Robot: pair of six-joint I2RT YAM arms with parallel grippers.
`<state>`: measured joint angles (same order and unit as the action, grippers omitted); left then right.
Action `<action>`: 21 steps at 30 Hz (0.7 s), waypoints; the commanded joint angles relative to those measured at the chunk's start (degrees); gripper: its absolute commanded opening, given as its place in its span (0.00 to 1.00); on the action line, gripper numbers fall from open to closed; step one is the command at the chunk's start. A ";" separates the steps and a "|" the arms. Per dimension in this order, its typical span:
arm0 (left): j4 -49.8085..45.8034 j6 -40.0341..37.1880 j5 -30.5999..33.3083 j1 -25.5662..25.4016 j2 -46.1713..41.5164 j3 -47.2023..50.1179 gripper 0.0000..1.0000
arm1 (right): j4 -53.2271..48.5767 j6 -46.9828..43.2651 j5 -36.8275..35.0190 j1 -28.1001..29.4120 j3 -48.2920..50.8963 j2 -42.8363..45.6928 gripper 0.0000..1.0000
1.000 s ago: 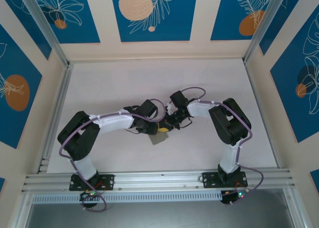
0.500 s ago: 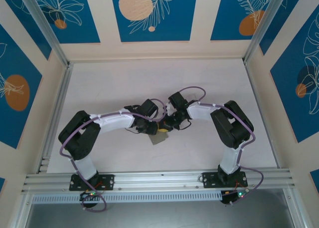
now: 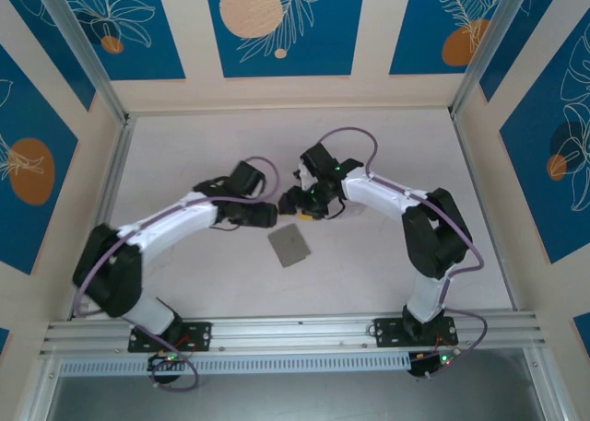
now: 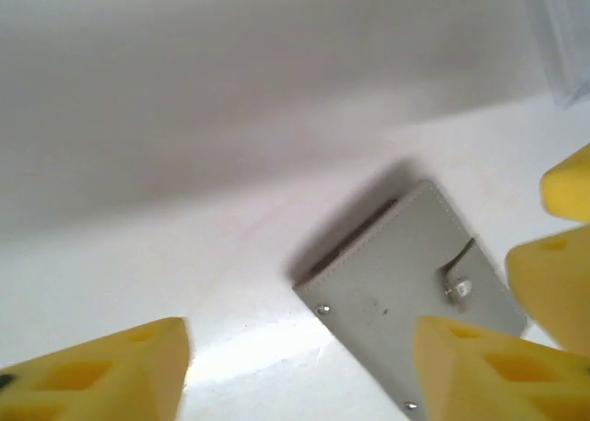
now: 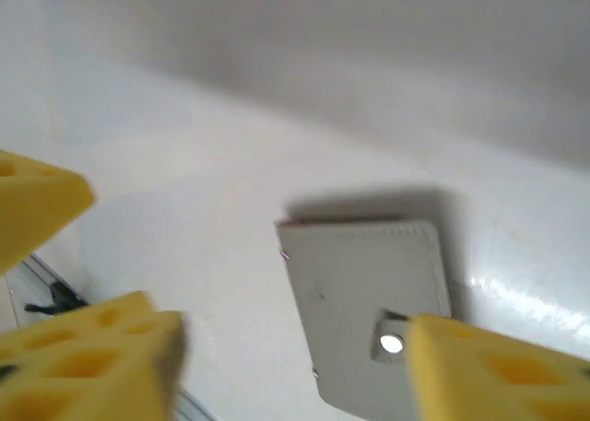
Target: Put the credit cards into the card holder
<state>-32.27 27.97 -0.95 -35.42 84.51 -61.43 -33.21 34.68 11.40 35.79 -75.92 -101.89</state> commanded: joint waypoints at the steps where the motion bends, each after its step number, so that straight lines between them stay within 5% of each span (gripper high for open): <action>1: 3.34 -1.13 3.63 2.83 -10.69 0.72 0.80 | -0.29 -3.29 -5.39 0.67 -0.70 7.89 0.99; 4: 4.02 -2.19 14.52 5.62 -18.31 4.73 0.98 | 1.51 -4.61 -15.91 -2.22 4.52 15.27 0.99; 6: 8.33 -5.30 24.99 6.15 -21.31 8.96 1.00 | 3.04 -5.32 -25.15 -4.42 8.54 20.05 0.99; 9: 25.37 -13.98 38.63 6.71 -24.48 19.03 1.00 | 6.88 -6.06 -47.81 -5.93 15.23 27.49 0.99; 11: 39.05 -20.26 41.90 7.92 -24.61 25.60 1.00 | 14.21 -8.28 -59.36 -7.37 22.00 32.10 0.99; 17: 67.48 -35.52 42.76 15.29 -13.80 34.28 1.00 | 54.14 -27.78 -51.45 -18.97 45.88 38.60 0.99; 21: 78.09 -34.57 38.79 20.67 -4.87 36.78 1.00 | 59.83 -26.69 -48.15 -24.61 49.14 32.23 0.99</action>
<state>28.88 -2.74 38.20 -17.61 76.09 -26.20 11.11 11.88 -37.43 13.56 -27.29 -66.76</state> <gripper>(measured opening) 0.997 0.993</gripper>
